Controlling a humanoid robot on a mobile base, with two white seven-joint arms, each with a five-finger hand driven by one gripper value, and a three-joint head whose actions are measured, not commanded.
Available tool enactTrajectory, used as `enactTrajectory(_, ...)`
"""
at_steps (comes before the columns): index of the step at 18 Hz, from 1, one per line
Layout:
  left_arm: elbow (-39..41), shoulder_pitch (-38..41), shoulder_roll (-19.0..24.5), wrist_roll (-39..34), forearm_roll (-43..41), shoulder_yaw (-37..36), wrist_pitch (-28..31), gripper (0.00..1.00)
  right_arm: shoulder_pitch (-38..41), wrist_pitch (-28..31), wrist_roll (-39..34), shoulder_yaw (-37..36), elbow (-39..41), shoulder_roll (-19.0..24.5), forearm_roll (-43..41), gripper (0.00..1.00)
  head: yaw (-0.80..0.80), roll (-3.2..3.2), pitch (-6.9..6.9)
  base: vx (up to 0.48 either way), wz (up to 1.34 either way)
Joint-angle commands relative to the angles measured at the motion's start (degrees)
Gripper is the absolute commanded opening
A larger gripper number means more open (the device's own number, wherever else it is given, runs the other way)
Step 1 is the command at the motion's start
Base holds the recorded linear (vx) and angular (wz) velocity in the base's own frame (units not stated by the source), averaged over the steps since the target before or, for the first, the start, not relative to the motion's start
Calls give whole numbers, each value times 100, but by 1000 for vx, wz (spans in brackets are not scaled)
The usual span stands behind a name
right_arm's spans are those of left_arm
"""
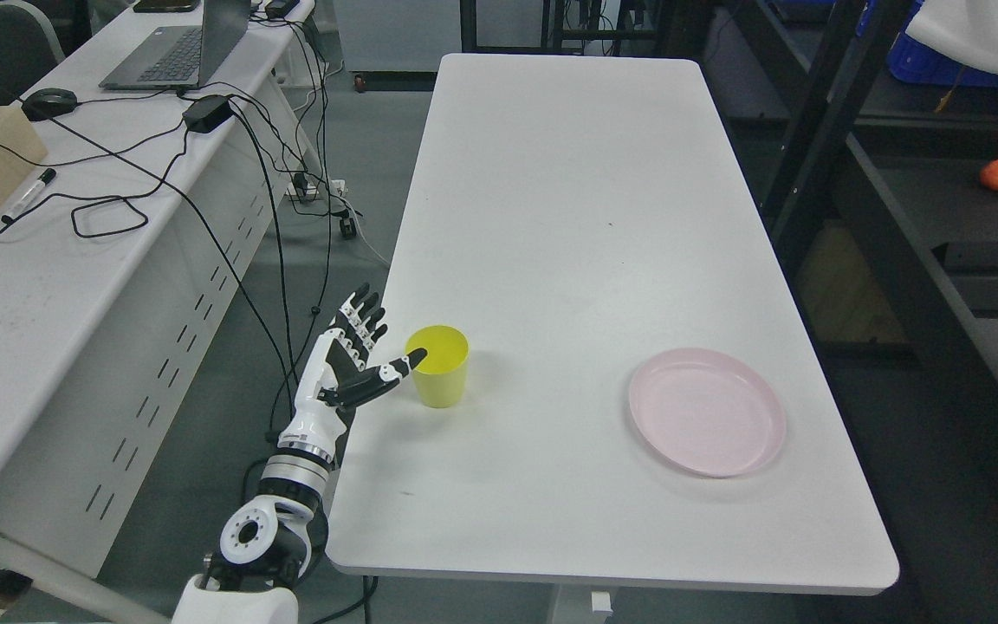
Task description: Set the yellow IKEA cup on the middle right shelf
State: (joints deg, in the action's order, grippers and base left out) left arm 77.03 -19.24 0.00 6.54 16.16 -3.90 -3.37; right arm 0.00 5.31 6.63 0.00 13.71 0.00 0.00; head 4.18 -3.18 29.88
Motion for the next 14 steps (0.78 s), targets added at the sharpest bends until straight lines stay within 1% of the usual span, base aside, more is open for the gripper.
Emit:
enactTrajectory(1,-425,-159,100,172,-481,-936,-32,99,79,5,5,97,0,-100,-141,99,0,0,0,0,0)
enactTrajectory(5,-522,-176,100,172,-676,-1209,-23,99,79,5,5,97,0,-100,-141,99,0,0,0,0,0)
enactTrajectory(14,-961,-167,100,172,-676,-1025,-41,98,79,5,5,97,0,-100,-141,99,0,0,0,0,0)
